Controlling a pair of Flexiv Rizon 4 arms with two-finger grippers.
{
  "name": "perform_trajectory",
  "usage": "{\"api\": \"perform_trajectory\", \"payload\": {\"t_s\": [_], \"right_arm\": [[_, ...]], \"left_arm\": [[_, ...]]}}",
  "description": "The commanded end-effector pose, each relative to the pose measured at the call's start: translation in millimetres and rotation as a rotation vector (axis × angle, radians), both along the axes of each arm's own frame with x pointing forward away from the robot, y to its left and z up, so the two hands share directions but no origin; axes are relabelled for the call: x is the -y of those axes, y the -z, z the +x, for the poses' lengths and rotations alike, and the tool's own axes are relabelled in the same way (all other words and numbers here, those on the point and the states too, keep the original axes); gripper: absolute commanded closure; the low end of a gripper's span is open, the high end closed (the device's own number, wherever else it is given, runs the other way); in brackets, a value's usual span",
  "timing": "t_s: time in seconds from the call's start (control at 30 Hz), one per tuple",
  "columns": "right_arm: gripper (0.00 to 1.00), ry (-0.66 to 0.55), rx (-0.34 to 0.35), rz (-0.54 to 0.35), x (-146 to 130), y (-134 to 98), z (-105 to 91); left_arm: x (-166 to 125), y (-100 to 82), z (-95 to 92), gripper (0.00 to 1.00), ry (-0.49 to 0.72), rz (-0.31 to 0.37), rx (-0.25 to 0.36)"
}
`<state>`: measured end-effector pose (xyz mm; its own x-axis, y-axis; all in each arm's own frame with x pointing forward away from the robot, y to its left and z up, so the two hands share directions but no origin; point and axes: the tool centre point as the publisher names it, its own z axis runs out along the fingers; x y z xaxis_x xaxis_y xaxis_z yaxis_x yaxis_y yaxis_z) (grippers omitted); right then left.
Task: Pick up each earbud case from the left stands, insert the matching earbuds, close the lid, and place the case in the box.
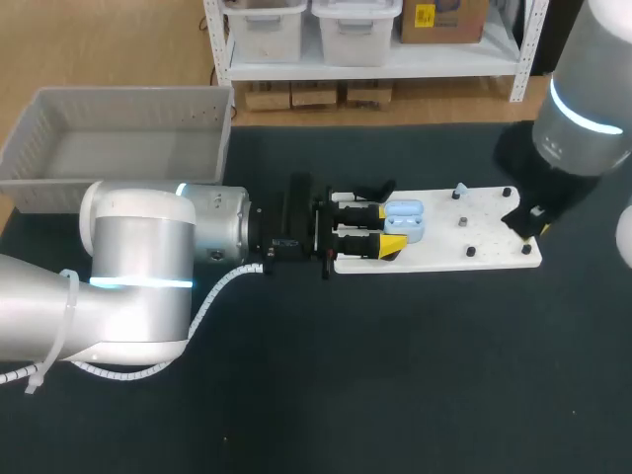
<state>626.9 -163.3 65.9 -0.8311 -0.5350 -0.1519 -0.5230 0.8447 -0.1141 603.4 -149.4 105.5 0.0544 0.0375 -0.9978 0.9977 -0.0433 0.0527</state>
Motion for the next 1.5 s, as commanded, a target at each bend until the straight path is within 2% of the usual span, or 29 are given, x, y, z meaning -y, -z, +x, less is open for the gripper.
{"api": "perform_trajectory", "payload": {"t_s": [0.03, 0.2, 0.37, 0.47, 0.6, 0.63, 1.3, 1.37, 1.43, 1.5], "right_arm": [[1.0, 0.04, -0.05, -0.038, -16.5, -47.1, -13.8], [1.0, 0.132, -0.096, -0.054, -42.9, -70.2, -23.2], [1.0, 0.23, -0.137, -0.052, -66.7, -79.8, -31.1], [1.0, 0.262, -0.119, -0.045, -78.1, -85.2, -35.2], [1.0, 0.297, -0.105, 0.015, -91.9, -94.5, -45.0], [1.0, 0.317, -0.104, 0.049, -93.5, -97.2, -48.0], [1.0, 0.317, -0.104, 0.049, -93.5, -97.2, -48.0], [1.0, 0.344, -0.11, 0.054, -100.5, -100.3, -46.7], [1.0, 0.373, -0.077, 0.052, -104.7, -102.3, -44.6], [1.0, 0.429, -0.073, 0.033, -107.1, -102.5, -42.7]], "left_arm": [[0.2, 1.1, -1.2, 1.0, -0.006, -0.003, 0.003], [0.2, 1.1, -1.2, 1.0, -0.006, -0.003, 0.003], [0.2, 1.1, -1.2, 1.0, -0.006, -0.003, 0.003], [0.2, 1.1, -1.2, 1.0, -0.006, -0.003, 0.003], [0.2, 1.1, -1.2, 1.0, -0.006, -0.003, 0.003], [0.2, 1.1, -1.2, 1.0, -0.006, -0.003, 0.003], [0.2, 1.1, -1.2, 1.0, -0.006, -0.003, 0.003], [0.2, 1.1, -1.2, 1.0, -0.006, -0.003, 0.003], [0.2, 1.1, -1.2, 1.0, -0.006, -0.003, 0.003], [0.2, 1.1, -1.2, 1.0, -0.006, -0.003, 0.003]]}}
